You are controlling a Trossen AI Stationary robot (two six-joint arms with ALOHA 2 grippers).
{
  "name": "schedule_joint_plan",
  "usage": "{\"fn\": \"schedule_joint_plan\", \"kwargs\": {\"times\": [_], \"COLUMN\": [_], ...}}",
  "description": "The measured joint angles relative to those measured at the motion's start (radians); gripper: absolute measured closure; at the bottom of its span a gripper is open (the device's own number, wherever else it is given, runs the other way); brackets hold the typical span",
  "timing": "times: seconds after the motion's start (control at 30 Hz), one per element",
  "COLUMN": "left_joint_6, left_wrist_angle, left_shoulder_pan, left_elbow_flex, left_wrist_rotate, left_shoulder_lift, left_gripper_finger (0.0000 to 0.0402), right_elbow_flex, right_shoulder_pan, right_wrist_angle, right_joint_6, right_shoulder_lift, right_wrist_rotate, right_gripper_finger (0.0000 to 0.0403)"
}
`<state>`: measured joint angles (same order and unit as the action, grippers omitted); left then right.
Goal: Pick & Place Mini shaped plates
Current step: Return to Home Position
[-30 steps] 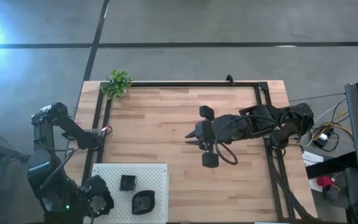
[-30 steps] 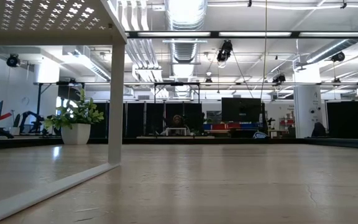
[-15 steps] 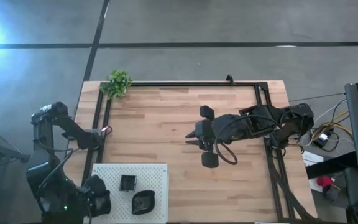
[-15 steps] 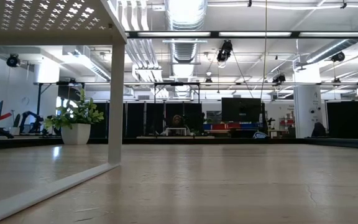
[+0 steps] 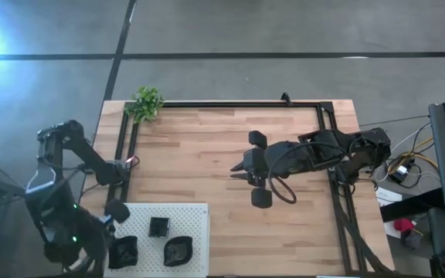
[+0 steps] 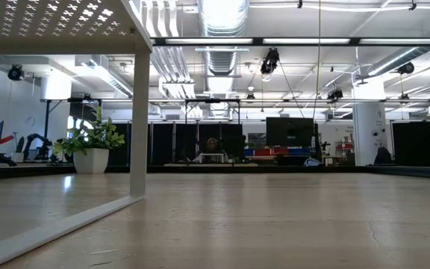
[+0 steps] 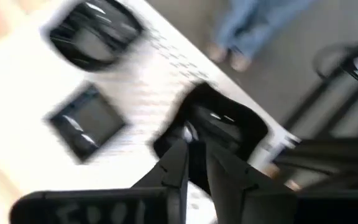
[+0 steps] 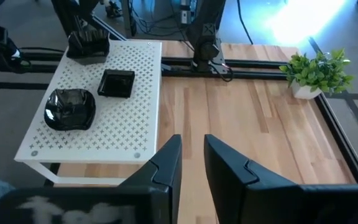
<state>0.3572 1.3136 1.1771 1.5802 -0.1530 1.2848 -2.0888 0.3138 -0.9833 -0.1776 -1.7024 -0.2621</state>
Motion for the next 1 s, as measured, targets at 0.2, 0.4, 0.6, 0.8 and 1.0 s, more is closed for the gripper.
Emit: {"fn": "schedule_joint_plan", "kwargs": {"times": [0.2, 0.4, 0.6, 0.8, 1.0], "left_joint_6": [0.006, -0.016, -0.038, -0.110, -0.282], "left_wrist_angle": [0.013, 0.005, -0.004, -0.201, -0.473], "left_shoulder_pan": [-0.026, -0.035, -0.035, -0.035, -0.035], "left_elbow_flex": [0.001, 0.001, -0.019, -0.152, -0.310], "left_wrist_rotate": [-0.202, -0.469, -0.695, -0.772, -0.807], "left_shoulder_lift": [-0.085, -0.185, -0.294, -0.445, -0.582], "left_gripper_finger": [0.0394, 0.0401, 0.0401, 0.0401, 0.0401], "right_elbow_flex": [0.000, 0.007, 0.031, 0.122, 0.332], "right_shoulder_pan": [0.000, 0.000, 0.000, 0.000, -0.001], "right_wrist_angle": [0.002, -0.007, -0.004, 0.017, 0.178], "right_joint_6": [0.005, 0.054, 0.107, 0.122, 0.127], "right_shoulder_lift": [0.051, 0.103, 0.164, 0.266, 0.431], "right_wrist_rotate": [0.001, 0.030, 0.065, 0.065, 0.087], "right_gripper_finger": [0.0389, 0.0394, 0.0394, 0.0394, 0.0394]}}
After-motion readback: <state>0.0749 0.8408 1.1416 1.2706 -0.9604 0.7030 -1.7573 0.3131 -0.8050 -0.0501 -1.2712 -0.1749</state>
